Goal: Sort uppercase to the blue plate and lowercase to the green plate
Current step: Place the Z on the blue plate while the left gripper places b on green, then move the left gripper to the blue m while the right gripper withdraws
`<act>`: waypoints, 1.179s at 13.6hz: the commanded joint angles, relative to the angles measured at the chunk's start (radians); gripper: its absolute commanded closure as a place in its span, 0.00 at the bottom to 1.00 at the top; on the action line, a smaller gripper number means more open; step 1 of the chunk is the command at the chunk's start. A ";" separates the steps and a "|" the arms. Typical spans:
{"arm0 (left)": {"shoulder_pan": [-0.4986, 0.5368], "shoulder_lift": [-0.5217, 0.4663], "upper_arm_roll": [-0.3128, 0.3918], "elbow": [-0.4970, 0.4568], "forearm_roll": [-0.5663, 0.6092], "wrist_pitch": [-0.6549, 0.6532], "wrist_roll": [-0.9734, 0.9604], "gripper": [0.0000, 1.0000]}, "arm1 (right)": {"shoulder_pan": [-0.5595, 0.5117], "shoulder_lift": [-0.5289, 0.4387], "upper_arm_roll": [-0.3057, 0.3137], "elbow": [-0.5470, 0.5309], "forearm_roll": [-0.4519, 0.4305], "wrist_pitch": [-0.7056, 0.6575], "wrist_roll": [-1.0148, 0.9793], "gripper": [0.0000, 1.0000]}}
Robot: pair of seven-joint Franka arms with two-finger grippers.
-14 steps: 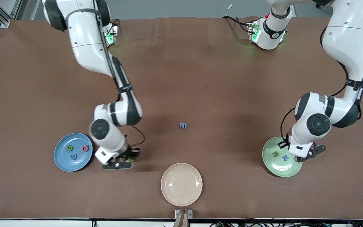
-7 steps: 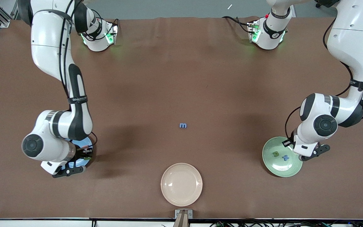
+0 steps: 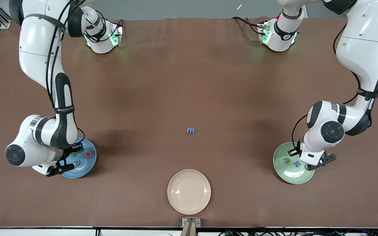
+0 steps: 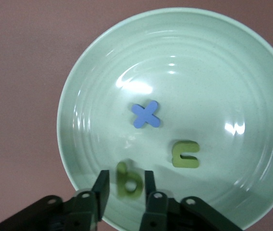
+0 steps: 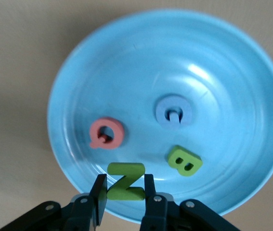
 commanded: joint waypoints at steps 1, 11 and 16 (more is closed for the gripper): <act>-0.003 0.002 0.000 0.017 0.016 -0.005 0.028 0.00 | -0.009 -0.011 0.008 -0.019 -0.005 0.010 -0.017 0.66; -0.036 -0.039 -0.258 0.010 0.016 -0.100 -0.032 0.06 | 0.000 -0.040 -0.010 0.076 -0.008 0.041 -0.009 0.01; -0.277 0.013 -0.259 0.091 0.024 -0.090 -0.072 0.10 | -0.006 -0.192 -0.002 0.063 -0.008 -0.013 -0.009 0.00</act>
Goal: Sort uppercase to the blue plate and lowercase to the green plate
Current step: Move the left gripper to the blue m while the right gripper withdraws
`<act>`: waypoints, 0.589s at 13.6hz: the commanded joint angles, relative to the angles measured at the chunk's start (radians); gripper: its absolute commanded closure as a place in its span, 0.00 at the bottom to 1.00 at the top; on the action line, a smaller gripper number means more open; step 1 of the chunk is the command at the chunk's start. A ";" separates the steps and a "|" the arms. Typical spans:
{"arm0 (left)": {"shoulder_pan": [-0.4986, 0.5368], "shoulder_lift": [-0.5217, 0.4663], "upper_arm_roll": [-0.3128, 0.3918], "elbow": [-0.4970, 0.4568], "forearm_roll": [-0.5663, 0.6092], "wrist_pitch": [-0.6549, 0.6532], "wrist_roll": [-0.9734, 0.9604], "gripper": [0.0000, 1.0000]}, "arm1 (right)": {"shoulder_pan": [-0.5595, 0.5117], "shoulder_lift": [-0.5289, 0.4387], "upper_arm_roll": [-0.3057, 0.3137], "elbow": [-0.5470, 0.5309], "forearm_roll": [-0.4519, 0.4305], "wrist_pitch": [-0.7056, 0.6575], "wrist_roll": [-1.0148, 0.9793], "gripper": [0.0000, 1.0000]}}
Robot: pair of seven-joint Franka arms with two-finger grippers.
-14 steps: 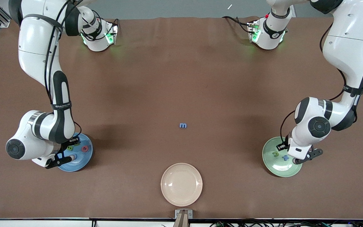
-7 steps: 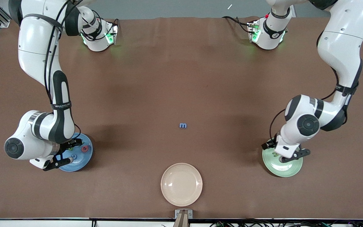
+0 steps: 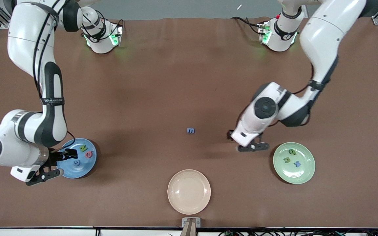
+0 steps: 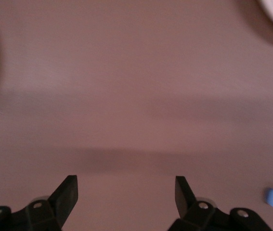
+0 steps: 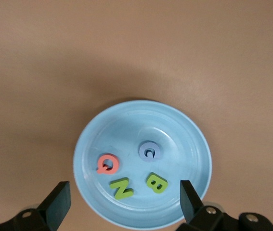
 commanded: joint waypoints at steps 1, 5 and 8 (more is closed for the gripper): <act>-0.079 0.051 0.009 0.061 0.052 -0.004 -0.008 0.10 | -0.010 -0.118 0.015 -0.037 -0.008 -0.080 0.000 0.00; -0.187 0.149 0.009 0.141 0.065 0.066 -0.071 0.13 | -0.048 -0.252 0.027 -0.099 -0.012 -0.142 0.000 0.00; -0.247 0.224 0.011 0.240 0.065 0.066 -0.128 0.18 | -0.163 -0.333 0.173 -0.102 -0.135 -0.185 0.073 0.00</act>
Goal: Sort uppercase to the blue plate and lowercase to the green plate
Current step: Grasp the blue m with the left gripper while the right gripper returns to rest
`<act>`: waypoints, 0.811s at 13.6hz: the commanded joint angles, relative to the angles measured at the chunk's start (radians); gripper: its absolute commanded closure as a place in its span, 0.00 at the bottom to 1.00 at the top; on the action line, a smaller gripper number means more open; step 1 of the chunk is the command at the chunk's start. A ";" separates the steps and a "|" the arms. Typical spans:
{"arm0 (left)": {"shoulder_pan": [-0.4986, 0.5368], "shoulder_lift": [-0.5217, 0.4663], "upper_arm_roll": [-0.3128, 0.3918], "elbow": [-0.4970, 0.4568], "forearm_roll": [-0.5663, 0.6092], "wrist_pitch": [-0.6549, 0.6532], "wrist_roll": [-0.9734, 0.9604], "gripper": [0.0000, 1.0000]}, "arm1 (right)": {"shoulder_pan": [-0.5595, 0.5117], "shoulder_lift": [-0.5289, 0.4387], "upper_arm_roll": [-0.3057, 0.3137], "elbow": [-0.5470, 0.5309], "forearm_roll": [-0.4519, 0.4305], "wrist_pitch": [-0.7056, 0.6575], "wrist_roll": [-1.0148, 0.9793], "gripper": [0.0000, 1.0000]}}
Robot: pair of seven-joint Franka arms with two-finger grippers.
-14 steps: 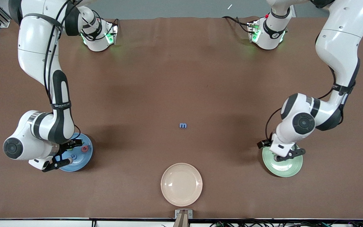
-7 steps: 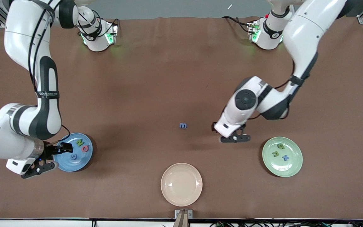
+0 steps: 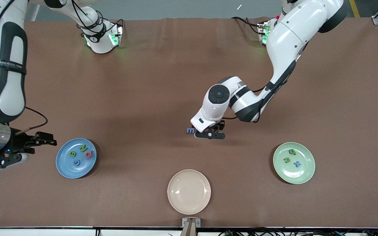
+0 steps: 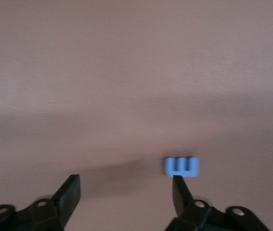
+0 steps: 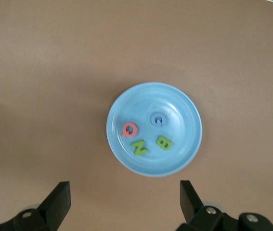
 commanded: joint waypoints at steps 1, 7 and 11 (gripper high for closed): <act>-0.057 0.086 0.006 0.131 0.021 -0.006 -0.065 0.19 | -0.117 -0.115 0.181 -0.061 -0.122 -0.025 0.103 0.00; -0.252 0.121 0.204 0.199 0.014 -0.004 -0.096 0.26 | -0.206 -0.311 0.375 -0.185 -0.250 -0.020 0.359 0.00; -0.265 0.149 0.207 0.214 0.015 0.005 -0.093 0.27 | -0.307 -0.452 0.538 -0.283 -0.311 -0.019 0.517 0.00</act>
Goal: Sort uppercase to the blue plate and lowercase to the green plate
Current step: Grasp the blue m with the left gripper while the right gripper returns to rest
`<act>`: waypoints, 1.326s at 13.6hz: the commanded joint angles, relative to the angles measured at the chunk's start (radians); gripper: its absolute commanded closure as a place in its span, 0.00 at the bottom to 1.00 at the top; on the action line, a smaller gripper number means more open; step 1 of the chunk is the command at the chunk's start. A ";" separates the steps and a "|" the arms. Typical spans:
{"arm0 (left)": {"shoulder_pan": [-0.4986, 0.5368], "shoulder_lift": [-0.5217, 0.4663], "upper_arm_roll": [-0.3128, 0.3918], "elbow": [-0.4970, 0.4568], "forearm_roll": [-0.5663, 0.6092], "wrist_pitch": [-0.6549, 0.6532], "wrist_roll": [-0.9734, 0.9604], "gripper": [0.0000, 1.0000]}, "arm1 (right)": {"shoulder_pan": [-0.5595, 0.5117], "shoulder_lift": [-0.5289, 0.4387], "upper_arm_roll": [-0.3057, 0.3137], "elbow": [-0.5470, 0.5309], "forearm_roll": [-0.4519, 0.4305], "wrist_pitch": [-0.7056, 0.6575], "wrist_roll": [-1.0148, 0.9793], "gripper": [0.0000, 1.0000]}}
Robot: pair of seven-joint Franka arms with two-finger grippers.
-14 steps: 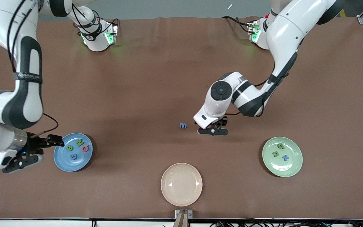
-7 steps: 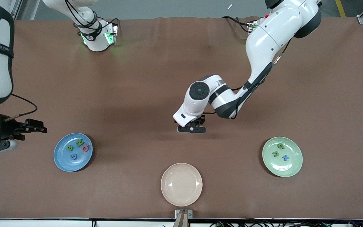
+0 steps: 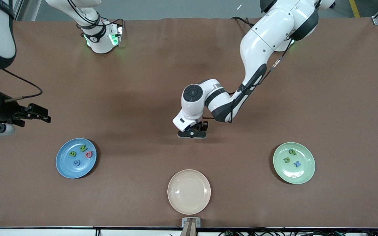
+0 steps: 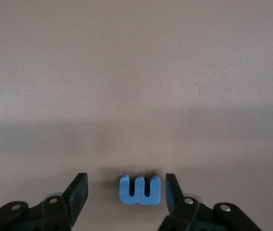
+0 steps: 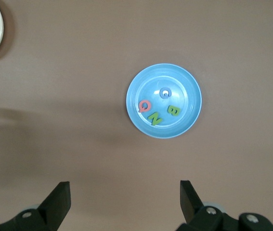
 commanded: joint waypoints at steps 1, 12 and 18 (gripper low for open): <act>-0.017 0.031 0.009 0.039 0.014 0.009 -0.005 0.27 | -0.053 -0.142 0.073 -0.135 -0.030 0.025 0.083 0.00; -0.023 0.037 0.009 0.029 0.016 0.018 -0.009 0.70 | -0.075 -0.231 0.066 -0.178 -0.030 0.043 0.085 0.00; 0.001 -0.014 0.008 0.031 0.013 -0.143 -0.006 0.97 | -0.075 -0.228 0.064 -0.161 -0.033 0.039 0.073 0.00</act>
